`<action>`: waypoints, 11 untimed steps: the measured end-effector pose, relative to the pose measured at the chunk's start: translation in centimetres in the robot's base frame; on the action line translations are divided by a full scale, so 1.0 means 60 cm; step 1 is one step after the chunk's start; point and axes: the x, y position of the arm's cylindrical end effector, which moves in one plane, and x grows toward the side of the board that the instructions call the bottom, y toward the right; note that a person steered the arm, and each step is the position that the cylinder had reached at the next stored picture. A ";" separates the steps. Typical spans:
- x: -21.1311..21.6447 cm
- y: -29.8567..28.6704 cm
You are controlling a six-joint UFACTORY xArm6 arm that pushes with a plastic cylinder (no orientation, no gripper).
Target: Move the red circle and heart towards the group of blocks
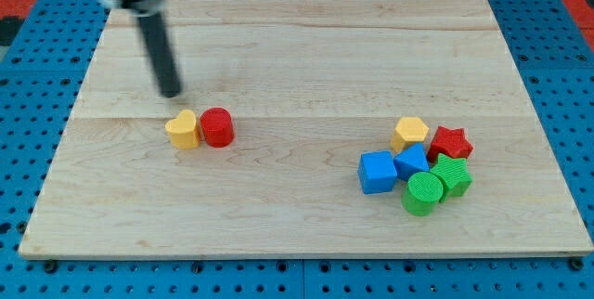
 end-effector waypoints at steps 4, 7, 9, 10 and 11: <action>0.070 0.316; 0.134 0.399; 0.100 0.279; 0.067 0.140; 0.137 0.090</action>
